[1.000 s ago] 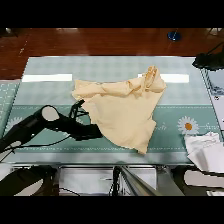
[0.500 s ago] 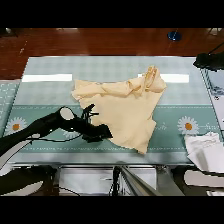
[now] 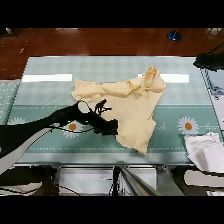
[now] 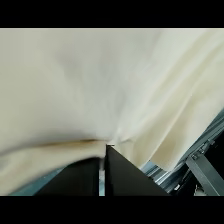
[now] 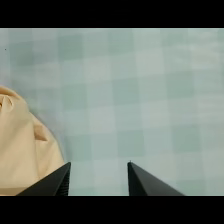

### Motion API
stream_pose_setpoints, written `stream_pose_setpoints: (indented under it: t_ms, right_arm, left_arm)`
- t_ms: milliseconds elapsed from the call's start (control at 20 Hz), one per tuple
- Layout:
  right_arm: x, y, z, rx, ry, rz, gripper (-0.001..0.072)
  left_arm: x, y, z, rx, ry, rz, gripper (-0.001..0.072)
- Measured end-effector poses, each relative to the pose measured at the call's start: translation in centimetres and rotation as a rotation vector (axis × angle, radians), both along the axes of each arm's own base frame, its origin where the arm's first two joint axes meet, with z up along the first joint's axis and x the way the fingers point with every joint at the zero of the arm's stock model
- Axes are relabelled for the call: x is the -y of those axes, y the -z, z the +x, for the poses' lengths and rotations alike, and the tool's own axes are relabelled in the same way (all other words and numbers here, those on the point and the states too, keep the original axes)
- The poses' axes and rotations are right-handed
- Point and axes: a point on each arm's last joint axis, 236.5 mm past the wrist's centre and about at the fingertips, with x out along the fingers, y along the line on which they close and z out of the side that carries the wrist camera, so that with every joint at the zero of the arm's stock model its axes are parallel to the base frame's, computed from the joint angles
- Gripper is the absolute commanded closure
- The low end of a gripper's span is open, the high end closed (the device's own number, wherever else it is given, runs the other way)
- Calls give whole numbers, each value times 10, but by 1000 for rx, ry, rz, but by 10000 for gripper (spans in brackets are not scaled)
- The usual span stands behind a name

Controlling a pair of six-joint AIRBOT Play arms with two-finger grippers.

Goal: Fold the shirts.

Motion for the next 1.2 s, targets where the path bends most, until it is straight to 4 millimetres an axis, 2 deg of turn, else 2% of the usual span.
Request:
stream_pose_setpoints:
  t_ms: [200, 300, 400, 600, 850, 950, 1150, 1200]
  right_arm:
    - [-1, 3, 1, -5, -5, 6, 221]
    - [-7, 15, 3, -26, -28, 28, 175]
    - [-19, 34, 5, -62, -72, 72, 119]
    - [-45, 82, 10, -130, -161, 184, 116]
    - [-65, 131, 10, -210, -193, 301, 116]
    - [-72, 147, 10, -235, -195, 346, 117]
    - [-86, 168, 11, -258, -187, 432, 141]
    - [-92, 170, 13, -257, -177, 469, 179]
  left_arm:
    - [6, 1, -4, -1, 46, -13, 684]
    - [7, -2, -6, 12, 76, -25, 684]
    - [6, -8, -8, 39, 112, -32, 684]
    - [10, -33, -6, 87, 133, -78, 684]
    - [13, -59, -4, 143, 140, -119, 684]
    - [14, -66, -3, 159, 143, -131, 685]
    - [15, -79, -3, 187, 144, -150, 685]
    - [15, -83, -3, 194, 144, -155, 684]
